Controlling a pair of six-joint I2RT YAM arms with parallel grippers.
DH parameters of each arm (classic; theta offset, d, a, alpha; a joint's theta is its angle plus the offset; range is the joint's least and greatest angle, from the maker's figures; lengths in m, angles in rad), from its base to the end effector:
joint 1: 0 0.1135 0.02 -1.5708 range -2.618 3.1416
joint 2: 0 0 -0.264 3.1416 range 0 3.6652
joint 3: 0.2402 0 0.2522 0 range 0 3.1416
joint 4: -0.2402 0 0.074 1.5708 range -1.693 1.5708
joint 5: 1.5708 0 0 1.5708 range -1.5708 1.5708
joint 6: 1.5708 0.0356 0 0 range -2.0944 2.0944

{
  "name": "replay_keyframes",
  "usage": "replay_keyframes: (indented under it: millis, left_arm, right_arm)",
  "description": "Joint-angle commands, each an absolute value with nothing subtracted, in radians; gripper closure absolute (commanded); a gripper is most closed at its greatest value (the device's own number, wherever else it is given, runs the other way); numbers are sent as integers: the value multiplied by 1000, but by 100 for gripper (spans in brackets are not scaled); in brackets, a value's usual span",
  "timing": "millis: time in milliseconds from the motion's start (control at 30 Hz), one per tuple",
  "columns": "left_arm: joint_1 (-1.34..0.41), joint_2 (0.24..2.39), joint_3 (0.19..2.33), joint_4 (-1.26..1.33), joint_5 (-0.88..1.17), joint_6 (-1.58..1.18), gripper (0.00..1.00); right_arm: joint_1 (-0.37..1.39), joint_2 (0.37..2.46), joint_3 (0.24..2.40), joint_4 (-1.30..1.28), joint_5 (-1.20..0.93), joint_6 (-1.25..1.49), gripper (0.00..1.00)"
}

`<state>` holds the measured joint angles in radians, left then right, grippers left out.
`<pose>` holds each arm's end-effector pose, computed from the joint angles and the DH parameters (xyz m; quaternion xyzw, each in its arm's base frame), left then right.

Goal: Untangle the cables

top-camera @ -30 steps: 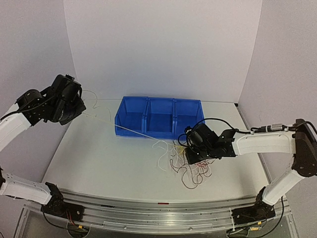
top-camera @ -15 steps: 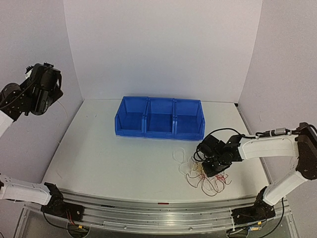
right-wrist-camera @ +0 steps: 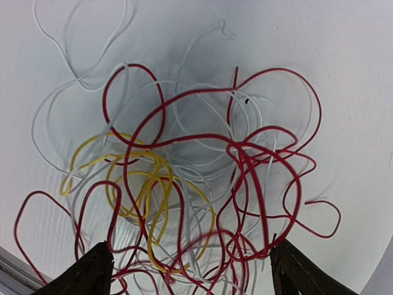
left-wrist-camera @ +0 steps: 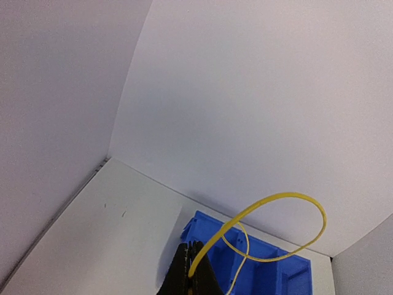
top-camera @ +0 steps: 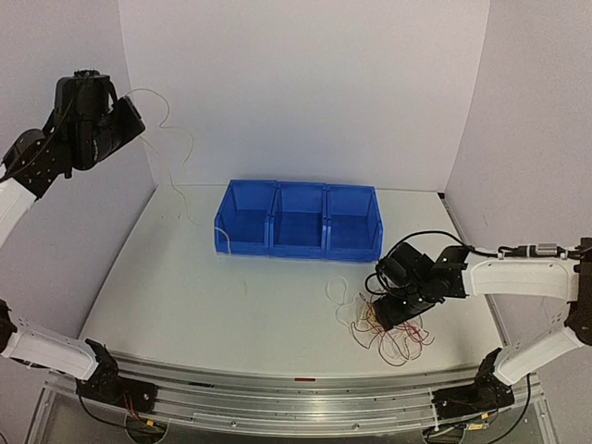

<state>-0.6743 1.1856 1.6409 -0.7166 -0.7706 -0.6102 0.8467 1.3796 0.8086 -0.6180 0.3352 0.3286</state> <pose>0.1800 -0.1121 0.4940 -0.2052 0.7420 -0.0993 0.6304 0.1734 0.1784 0.1909 -0.2174 0.9439 -0.0326 0.2465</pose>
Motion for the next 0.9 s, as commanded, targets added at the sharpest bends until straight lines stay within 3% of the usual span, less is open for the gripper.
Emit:
replay_keyframes:
  millis: [0, 333, 867]
  left_arm:
    - [-672, 1320, 1798, -585, -663, -473, 100]
    - [-672, 1634, 2124, -532, -692, -325, 100]
    - [-570, 1878, 2324, -455, -612, -274, 100]
  right_arm:
    - [849, 1299, 902, -634, 276, 287, 12]
    - [849, 1256, 1042, -633, 254, 206, 9]
    - [849, 1249, 1042, -632, 339, 214, 7]
